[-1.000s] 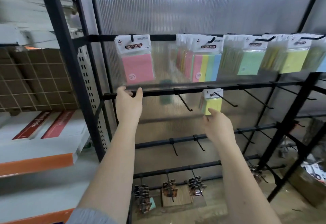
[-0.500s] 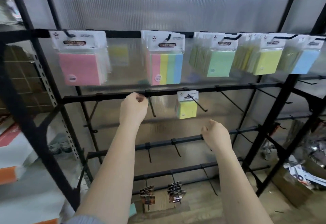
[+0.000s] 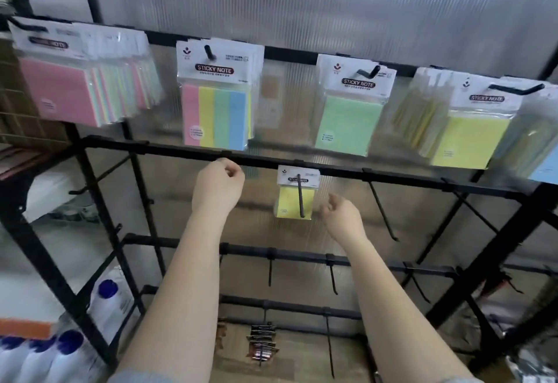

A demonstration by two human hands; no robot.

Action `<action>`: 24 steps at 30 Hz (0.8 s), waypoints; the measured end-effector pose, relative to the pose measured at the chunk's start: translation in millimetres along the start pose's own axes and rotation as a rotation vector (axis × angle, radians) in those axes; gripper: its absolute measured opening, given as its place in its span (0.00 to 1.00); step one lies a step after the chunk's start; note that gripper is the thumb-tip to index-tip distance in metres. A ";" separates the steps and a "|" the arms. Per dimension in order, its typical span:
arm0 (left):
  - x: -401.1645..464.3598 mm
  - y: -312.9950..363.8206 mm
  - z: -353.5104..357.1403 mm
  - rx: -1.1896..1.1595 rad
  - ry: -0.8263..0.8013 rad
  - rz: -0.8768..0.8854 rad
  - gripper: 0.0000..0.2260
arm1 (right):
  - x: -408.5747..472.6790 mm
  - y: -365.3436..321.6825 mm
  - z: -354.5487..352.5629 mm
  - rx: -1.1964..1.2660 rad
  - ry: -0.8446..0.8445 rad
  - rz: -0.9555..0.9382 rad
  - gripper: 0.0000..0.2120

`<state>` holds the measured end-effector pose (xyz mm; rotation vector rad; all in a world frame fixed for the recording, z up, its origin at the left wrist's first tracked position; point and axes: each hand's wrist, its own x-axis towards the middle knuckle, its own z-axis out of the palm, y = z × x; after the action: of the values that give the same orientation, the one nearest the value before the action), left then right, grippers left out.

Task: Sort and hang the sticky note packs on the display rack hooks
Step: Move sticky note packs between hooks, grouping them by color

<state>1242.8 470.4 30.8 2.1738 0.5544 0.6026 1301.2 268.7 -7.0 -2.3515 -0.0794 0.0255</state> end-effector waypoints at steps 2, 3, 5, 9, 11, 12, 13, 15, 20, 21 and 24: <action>0.8 0.0 3.8 0.013 0.007 -0.011 0.09 | 16.4 -4.3 3.5 0.034 -0.019 0.000 0.23; 2.4 -0.4 5.1 0.016 0.012 -0.014 0.09 | 23.1 -6.1 5.4 0.055 -0.020 0.000 0.23; 6.0 -1.7 6.5 0.031 0.023 -0.017 0.08 | 34.3 -8.0 9.7 0.101 -0.014 -0.018 0.21; 14.1 -4.5 5.9 0.028 0.037 -0.019 0.07 | 45.3 -9.5 17.0 0.175 0.066 -0.039 0.16; 17.6 -4.9 3.8 0.037 0.031 -0.022 0.07 | 46.1 -11.1 20.6 0.217 0.128 -0.017 0.14; 19.5 -4.9 2.7 0.046 0.031 -0.018 0.07 | 46.5 -11.6 23.2 0.220 0.156 -0.007 0.13; 21.3 -4.8 1.7 0.054 0.034 -0.015 0.07 | 47.0 -11.8 26.5 0.214 0.179 -0.001 0.13; 23.6 -5.2 0.6 0.061 0.036 -0.010 0.08 | 46.2 -11.6 32.0 0.196 0.208 0.015 0.14; 25.5 -8.8 -0.1 0.077 0.011 0.010 0.09 | 39.7 -10.4 40.9 0.233 0.301 0.037 0.15; 25.5 -9.6 -0.3 0.081 0.008 0.017 0.09 | 38.7 -9.4 42.8 0.241 0.321 0.046 0.15; 24.8 -12.0 0.1 0.091 -0.010 0.036 0.08 | 36.6 -7.4 46.9 0.237 0.363 0.049 0.12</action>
<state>1260.3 491.4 27.1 2.2756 0.5474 0.5960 1335.3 309.4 -34.6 -2.0854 0.1517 -0.3487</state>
